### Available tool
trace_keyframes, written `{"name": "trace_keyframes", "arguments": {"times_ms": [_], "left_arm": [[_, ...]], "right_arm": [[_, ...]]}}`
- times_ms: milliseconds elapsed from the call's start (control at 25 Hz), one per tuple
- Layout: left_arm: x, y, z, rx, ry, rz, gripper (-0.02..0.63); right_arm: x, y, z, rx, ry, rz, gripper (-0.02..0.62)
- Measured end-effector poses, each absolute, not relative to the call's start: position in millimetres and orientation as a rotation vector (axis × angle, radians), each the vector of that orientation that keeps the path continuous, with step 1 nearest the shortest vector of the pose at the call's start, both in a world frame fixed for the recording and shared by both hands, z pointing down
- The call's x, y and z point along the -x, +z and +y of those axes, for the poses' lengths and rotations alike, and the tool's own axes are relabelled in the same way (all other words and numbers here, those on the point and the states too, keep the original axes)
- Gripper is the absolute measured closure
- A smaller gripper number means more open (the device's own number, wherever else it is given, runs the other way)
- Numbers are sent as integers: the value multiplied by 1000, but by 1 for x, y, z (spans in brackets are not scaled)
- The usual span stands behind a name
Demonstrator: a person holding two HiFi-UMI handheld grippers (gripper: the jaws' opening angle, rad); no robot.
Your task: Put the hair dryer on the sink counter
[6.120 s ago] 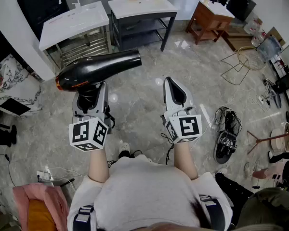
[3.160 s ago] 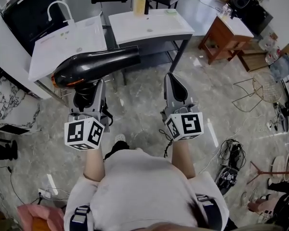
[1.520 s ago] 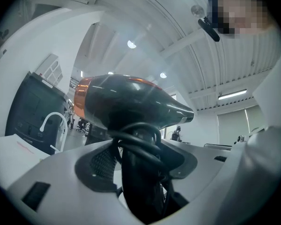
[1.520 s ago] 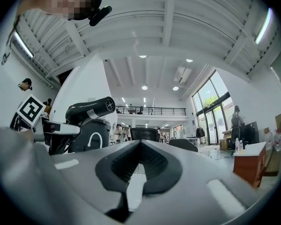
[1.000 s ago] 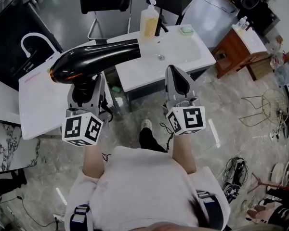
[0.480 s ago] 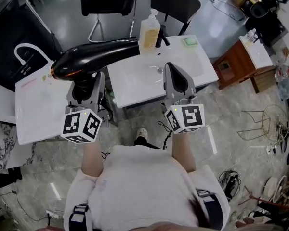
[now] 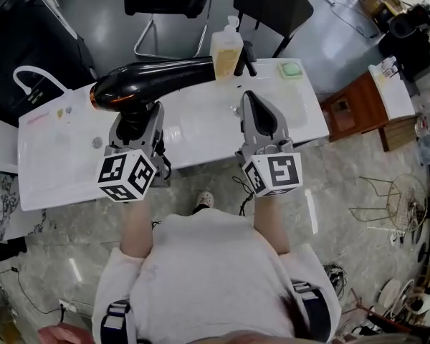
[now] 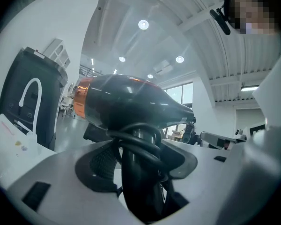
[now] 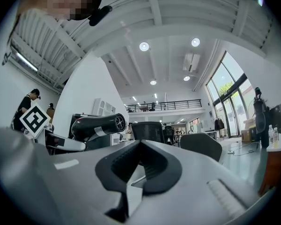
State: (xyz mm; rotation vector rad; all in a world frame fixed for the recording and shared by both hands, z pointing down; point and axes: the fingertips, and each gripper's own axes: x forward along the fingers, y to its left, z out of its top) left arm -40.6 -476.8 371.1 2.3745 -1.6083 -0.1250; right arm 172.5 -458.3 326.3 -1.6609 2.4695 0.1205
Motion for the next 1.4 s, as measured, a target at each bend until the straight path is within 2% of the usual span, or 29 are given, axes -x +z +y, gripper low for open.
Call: {"name": "trace_keyframes", "arguments": {"times_ms": [760, 1400], "left_arm": [[15, 509, -559, -2062, 153, -1543, 336], [11, 592, -606, -1882, 326, -1534, 337]], "right_arm": [[-192, 375, -528, 1599, -23, 2567, 584], [-208, 403, -550, 1637, -105, 2591, 584]]}}
